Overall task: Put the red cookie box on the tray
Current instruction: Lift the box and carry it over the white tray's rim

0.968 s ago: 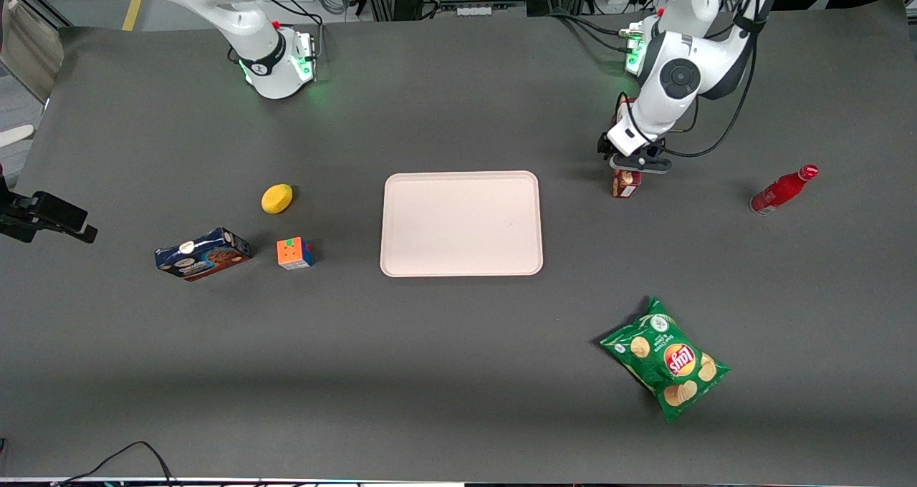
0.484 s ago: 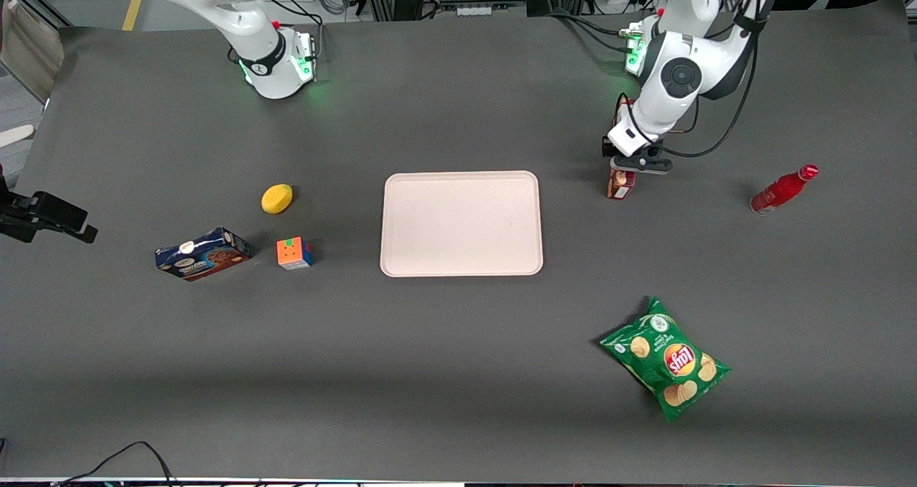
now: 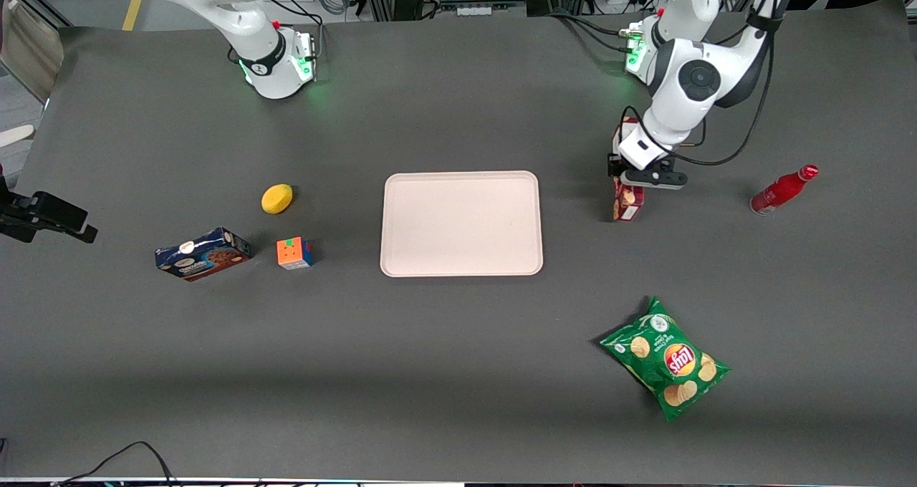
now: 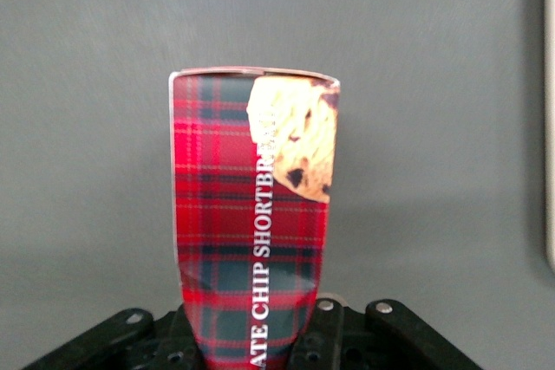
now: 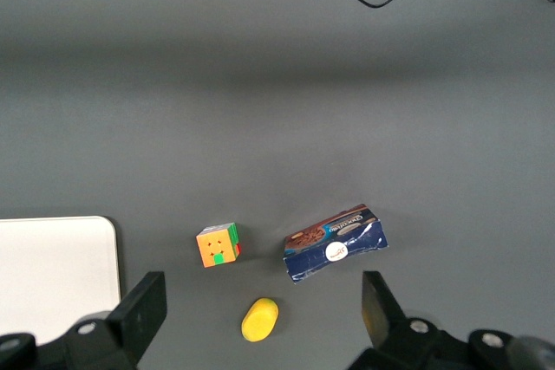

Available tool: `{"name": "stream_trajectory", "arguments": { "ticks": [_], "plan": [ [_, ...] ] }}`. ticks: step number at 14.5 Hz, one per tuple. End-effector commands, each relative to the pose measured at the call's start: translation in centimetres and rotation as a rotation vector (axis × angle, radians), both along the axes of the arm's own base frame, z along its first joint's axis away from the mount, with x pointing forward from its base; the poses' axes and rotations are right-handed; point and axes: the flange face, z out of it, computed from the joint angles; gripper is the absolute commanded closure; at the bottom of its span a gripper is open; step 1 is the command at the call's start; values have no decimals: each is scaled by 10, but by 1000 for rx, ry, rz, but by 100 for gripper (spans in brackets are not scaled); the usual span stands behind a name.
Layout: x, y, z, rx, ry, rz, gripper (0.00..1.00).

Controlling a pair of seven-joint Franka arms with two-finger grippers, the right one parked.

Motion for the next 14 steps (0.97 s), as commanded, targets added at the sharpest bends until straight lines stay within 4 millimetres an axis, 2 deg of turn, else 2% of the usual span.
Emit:
{"name": "stream_trajectory", "arguments": {
  "ticks": [1, 4, 7, 8, 10, 11, 12, 14],
  "plan": [
    [37, -4, 79, -7, 38, 1, 99],
    [71, 0, 150, -24, 76, 12, 99],
    [88, -8, 208, -30, 98, 4, 100],
    [93, -3, 224, -17, 102, 5, 100],
    [94, -6, 237, -10, 118, 39, 99],
    [91, -17, 236, -4, 118, 93, 99],
    [85, -45, 238, 4, 111, 104, 99],
    [83, -83, 232, -11, 101, 144, 99]
  ]
}}
